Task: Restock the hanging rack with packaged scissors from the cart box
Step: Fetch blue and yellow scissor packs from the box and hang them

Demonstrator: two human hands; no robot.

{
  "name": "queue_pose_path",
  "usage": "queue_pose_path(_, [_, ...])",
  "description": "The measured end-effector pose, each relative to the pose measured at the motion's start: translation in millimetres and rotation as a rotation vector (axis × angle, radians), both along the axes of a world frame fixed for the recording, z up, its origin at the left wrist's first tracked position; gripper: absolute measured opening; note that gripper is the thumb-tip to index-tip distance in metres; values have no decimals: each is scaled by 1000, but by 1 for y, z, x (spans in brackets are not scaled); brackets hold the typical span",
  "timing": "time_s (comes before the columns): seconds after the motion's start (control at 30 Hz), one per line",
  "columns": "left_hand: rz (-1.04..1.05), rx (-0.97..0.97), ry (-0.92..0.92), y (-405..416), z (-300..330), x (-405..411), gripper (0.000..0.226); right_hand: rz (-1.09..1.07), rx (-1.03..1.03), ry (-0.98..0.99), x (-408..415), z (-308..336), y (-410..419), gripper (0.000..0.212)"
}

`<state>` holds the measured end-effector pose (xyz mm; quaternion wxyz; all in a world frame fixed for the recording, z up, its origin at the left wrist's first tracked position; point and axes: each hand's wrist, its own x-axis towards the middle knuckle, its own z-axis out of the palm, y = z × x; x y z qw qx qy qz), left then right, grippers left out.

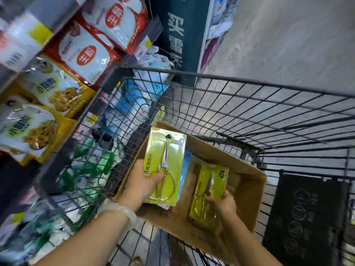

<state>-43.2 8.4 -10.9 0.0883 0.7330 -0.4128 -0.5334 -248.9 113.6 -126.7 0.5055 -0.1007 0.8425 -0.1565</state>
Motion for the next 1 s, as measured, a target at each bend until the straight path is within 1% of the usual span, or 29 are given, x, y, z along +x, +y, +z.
queue_pose_path(0.07, [24,-43,34,0,19,3,26,-4,-71,-53,-12,26,6,26])
queue_pose_path(0.13, [41,-90,69,1,36,9,24,-21,-175,-91,-13,58,2,23])
queue_pose_path(0.2, [52,-134,93,2,55,17,25,-2,-318,-126,-4,95,-14,26])
queue_pose_path(0.23, [59,-152,100,3,65,23,29,32,-386,-142,4,116,-26,26])
queue_pose_path(0.3, [92,-179,117,11,87,41,51,126,-511,-174,30,159,-49,26])
queue_pose_path(0.33, [99,-195,125,13,95,48,56,170,-564,-177,41,172,-59,28])
queue_pose_path(0.37, [124,-219,129,14,103,56,51,208,-611,-177,51,186,-67,29])
queue_pose_path(0.43, [184,-286,142,25,122,86,32,279,-691,-208,83,215,-73,29])
queue_pose_path(0.47, [205,-311,131,34,131,101,27,312,-720,-238,99,227,-73,30])
queue_pose_path(0.53, [290,-365,124,56,144,137,29,384,-763,-305,133,252,-65,30])
queue_pose_path(0.63, [439,-402,98,102,160,194,33,497,-807,-382,186,278,-41,28])
queue_pose_path(0.73, [526,-446,81,168,180,254,31,652,-817,-476,251,303,0,26])
queue_pose_path(0.8, [610,-496,100,221,194,293,32,774,-811,-505,299,318,31,26])
queue_pose_path(0.83, [675,-514,116,251,202,312,38,825,-811,-517,324,324,48,27])
queue_pose_path(0.9, [808,-543,168,308,221,345,66,935,-803,-533,374,333,84,30])
queue_pose_path(0.93, [856,-562,175,339,225,364,68,995,-798,-546,400,339,106,30])
queue_pose_path(1.0, [935,-571,151,402,238,399,50,1091,-792,-607,450,347,147,29])
